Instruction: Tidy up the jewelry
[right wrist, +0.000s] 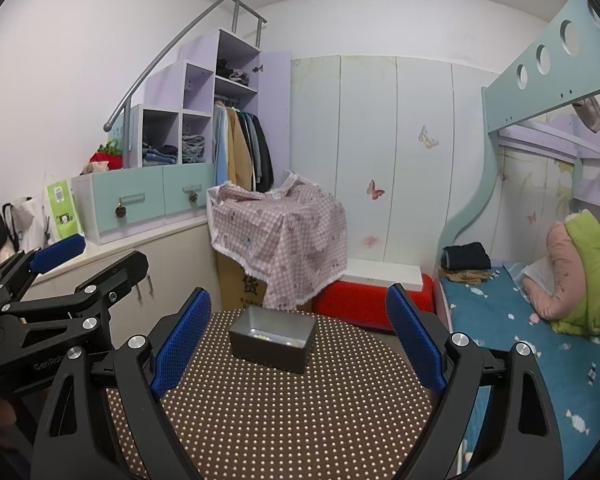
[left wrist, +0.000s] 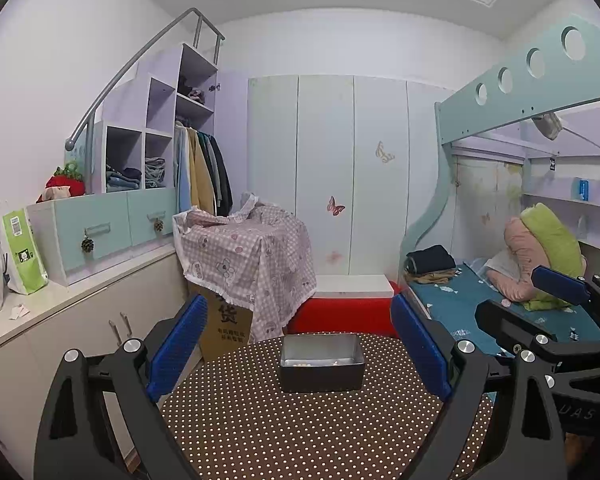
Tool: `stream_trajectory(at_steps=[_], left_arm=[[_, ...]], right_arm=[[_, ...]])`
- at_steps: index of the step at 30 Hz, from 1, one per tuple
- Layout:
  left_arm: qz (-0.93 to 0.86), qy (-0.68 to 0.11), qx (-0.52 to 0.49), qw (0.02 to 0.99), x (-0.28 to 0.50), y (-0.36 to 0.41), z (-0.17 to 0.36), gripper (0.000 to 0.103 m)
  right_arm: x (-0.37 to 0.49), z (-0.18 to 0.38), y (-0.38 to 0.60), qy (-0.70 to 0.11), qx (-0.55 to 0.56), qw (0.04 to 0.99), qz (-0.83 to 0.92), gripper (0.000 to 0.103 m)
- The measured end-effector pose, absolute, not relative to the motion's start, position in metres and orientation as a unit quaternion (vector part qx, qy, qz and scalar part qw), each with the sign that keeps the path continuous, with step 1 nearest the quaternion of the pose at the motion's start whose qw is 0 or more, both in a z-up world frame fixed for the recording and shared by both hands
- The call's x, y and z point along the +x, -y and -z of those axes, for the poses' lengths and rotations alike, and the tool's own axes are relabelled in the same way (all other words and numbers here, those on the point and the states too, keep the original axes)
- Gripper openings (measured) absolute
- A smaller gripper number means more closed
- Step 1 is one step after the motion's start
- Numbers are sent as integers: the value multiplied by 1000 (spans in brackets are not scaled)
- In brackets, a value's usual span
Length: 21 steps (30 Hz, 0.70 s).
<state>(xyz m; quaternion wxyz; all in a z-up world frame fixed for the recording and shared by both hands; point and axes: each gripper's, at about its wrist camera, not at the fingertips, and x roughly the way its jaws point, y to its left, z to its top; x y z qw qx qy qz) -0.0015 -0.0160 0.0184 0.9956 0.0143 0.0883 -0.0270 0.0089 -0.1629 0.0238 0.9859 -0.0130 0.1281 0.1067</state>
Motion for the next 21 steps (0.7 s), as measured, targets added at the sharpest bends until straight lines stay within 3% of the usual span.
stream_trajectory(at_steps=[21], left_arm=[[27,-93,14,995,3,13,-13,90]], right_arm=[[13,-14,159,-136,-9,985,-107,86]])
